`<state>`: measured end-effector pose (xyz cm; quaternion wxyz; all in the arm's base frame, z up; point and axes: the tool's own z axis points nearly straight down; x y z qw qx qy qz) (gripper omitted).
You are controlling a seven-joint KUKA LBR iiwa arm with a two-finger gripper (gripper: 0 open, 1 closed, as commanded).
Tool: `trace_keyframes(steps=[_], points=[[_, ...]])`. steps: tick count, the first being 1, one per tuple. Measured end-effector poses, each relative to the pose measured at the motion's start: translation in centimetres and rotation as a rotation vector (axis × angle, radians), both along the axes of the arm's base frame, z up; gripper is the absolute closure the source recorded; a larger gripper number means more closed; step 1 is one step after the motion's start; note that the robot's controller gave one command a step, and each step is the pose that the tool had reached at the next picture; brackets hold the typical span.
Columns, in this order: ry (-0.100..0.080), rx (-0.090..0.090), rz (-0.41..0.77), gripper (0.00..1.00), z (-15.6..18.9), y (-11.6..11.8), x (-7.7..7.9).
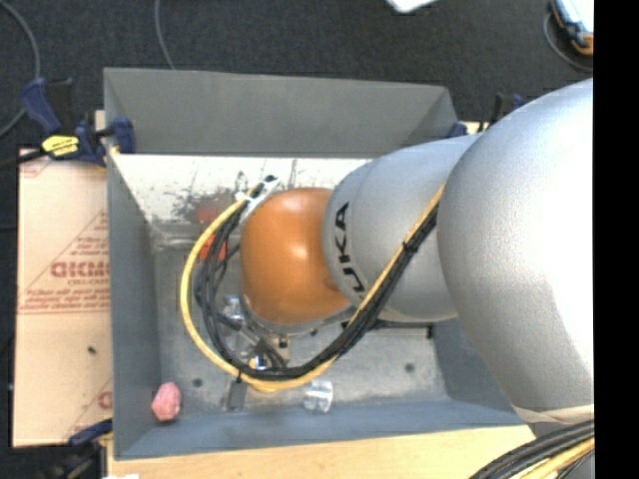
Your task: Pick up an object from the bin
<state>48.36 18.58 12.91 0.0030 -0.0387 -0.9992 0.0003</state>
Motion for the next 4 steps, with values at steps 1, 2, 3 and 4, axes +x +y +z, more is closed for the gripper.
trace_keyframes(steps=[1, 2, 3, 4], points=[[-0.007, 0.001, 0.002, 0.00, -0.7, -2.9, -0.8], [0.001, -0.001, -0.144, 0.00, -3.8, -4.1, 0.2], [-0.006, 0.001, -0.195, 0.00, -5.9, -2.4, 0.0], [0.005, -0.003, -0.346, 0.00, -5.9, -9.1, 0.4]])
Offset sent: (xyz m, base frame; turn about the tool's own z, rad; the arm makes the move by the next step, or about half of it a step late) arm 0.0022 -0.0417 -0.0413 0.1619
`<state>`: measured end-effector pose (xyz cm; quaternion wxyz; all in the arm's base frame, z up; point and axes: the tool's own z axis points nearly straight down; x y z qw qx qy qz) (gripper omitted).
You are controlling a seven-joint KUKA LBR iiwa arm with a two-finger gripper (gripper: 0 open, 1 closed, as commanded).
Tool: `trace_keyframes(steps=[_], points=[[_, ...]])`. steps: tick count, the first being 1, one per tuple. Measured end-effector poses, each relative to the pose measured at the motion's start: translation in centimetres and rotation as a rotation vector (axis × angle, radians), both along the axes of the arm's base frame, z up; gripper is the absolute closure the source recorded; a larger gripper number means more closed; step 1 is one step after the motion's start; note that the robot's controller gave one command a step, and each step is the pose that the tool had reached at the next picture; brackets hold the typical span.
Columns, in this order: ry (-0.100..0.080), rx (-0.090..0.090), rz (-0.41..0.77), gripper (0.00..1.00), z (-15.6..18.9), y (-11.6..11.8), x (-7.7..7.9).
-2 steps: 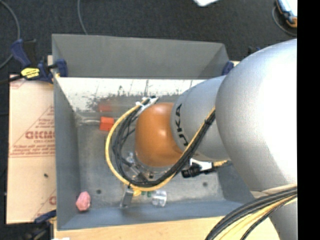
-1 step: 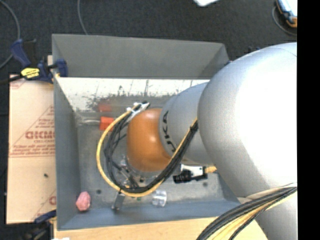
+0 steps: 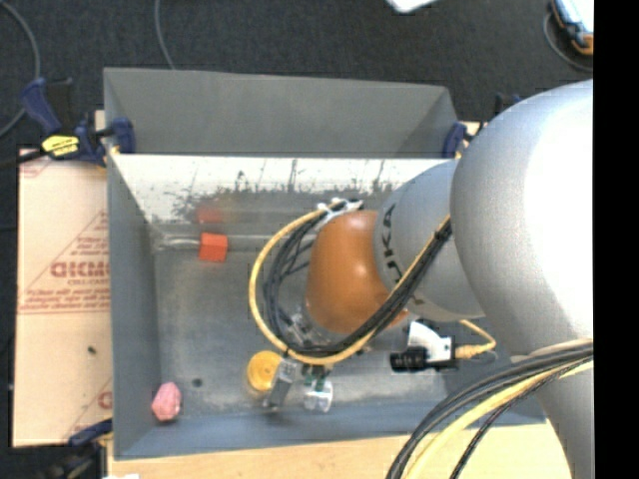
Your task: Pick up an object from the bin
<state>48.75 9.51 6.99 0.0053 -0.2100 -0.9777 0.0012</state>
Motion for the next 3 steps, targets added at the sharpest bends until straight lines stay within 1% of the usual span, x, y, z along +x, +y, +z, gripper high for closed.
trace_keyframes(steps=[1, 2, 3], points=[[0.000, -0.002, 0.010, 0.00, 0.0, -4.1, 0.1], [-0.004, 0.002, 0.108, 0.00, 0.0, 0.9, -0.3], [-0.003, -0.002, -0.082, 1.00, 0.0, 1.4, 0.6]])
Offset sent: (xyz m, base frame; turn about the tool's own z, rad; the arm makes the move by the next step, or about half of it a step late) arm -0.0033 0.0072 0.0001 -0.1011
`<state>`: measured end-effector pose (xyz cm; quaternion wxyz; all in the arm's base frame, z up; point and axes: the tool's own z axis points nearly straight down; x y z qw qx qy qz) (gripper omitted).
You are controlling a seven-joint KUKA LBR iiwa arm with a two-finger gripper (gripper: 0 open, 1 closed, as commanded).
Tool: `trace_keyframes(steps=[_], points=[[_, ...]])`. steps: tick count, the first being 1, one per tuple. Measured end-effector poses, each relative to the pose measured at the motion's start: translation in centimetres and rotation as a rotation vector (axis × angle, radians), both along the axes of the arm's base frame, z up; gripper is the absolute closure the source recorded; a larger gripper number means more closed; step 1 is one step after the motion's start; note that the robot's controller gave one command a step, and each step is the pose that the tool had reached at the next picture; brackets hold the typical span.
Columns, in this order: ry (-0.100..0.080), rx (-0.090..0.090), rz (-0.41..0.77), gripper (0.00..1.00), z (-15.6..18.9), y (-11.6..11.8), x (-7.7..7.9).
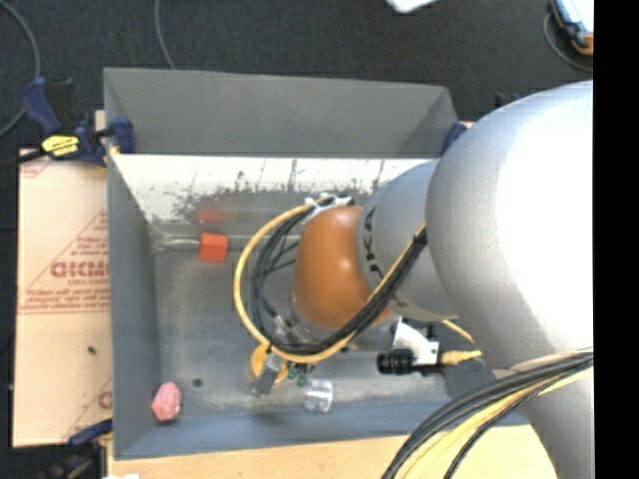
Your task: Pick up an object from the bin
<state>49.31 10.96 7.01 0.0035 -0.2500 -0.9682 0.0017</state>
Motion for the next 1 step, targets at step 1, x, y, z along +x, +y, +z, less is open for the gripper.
trace_keyframes(steps=[1], points=[[0.000, 0.000, -0.002, 1.00, 0.00, 0.00, 0.00]])
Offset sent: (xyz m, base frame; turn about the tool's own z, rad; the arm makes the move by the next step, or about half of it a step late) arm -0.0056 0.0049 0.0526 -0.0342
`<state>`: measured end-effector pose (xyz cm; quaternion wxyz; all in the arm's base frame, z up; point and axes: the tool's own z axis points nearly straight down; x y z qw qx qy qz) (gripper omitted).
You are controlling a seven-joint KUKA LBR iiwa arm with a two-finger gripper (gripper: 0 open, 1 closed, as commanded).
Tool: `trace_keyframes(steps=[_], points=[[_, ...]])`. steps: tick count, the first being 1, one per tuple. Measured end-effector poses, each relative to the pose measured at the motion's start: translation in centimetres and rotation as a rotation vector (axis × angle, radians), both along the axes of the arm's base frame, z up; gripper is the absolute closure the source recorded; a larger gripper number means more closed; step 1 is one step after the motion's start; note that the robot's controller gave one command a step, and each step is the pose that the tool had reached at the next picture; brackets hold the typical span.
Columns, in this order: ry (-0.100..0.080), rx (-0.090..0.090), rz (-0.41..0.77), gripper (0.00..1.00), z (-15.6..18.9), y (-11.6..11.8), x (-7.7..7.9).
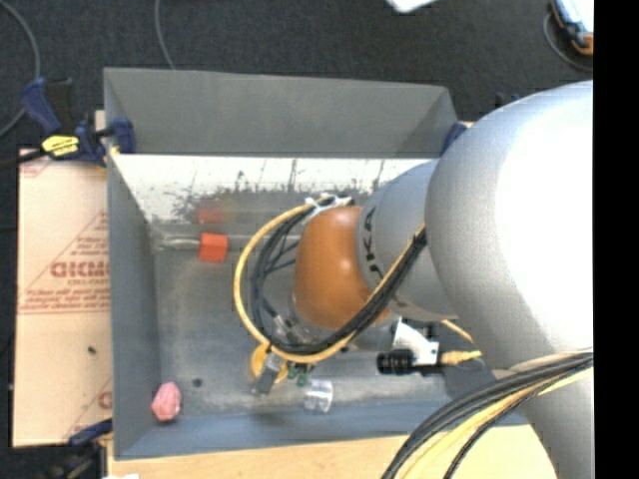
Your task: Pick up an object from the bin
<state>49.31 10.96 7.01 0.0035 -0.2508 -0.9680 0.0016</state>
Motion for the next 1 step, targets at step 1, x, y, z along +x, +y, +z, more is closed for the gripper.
trace_keyframes(steps=[1], points=[[-0.005, 0.001, 0.036, 1.00, 5.47, 0.47, -0.38]])
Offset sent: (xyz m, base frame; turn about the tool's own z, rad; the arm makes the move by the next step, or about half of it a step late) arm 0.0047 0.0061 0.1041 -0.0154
